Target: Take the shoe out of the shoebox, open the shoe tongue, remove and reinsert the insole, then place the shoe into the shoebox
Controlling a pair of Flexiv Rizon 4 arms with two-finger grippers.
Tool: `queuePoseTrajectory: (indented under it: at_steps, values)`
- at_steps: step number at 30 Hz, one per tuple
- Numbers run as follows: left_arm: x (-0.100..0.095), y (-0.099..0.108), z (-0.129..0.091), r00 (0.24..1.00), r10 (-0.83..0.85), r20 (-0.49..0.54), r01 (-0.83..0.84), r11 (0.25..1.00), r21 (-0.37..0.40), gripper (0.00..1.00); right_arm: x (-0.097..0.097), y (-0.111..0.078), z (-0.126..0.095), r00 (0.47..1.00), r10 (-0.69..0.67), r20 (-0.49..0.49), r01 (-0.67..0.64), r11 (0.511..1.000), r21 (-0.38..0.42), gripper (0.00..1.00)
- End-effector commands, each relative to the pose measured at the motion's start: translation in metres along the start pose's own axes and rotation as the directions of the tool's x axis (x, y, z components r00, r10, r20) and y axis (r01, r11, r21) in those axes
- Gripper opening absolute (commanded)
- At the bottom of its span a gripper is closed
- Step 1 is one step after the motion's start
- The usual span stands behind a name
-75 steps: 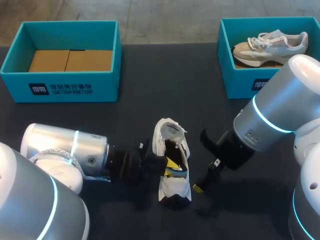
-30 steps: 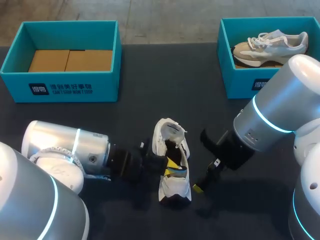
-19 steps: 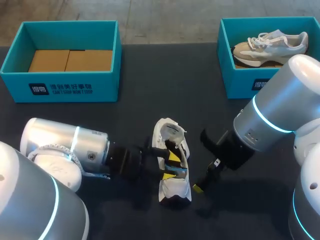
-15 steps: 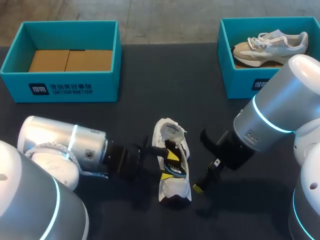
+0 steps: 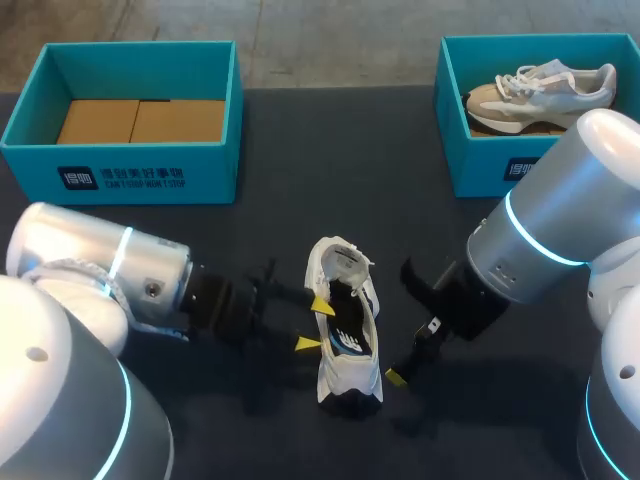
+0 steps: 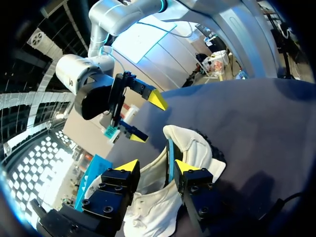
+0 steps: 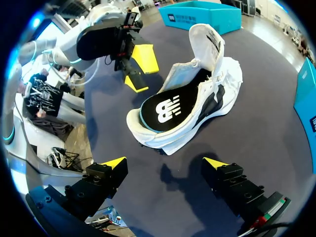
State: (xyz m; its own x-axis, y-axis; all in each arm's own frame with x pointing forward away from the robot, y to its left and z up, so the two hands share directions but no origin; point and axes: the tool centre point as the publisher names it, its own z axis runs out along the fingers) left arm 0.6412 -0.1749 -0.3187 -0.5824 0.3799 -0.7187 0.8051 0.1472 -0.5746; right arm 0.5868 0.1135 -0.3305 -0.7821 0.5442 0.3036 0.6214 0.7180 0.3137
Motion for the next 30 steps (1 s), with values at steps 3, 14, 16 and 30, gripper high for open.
queuePoseTrajectory:
  at_steps: [3,14,16,30]
  values:
    - [-0.019,-0.009,-0.020,0.984,0.069,-0.162,-0.069,0.998,0.007,0.44,0.001,0.000,0.001,1.000,0.001,0.002,-0.001,1.000,-0.001,1.00]
    - [-0.037,-0.022,-0.033,0.897,0.214,-0.388,-0.244,0.969,-0.030,0.00,0.001,0.000,0.001,1.000,0.001,0.002,-0.001,1.000,-0.001,1.00]
    - [-0.037,-0.025,-0.033,0.874,0.229,-0.428,-0.269,0.963,-0.034,0.00,-0.003,-0.003,-0.005,1.000,-0.001,0.003,0.001,1.000,0.014,1.00]
    - [-0.032,-0.030,-0.028,0.675,0.256,-0.692,-0.393,0.918,-0.044,0.00,-0.038,-0.032,-0.060,0.998,-0.066,-0.016,0.067,0.997,0.045,1.00]
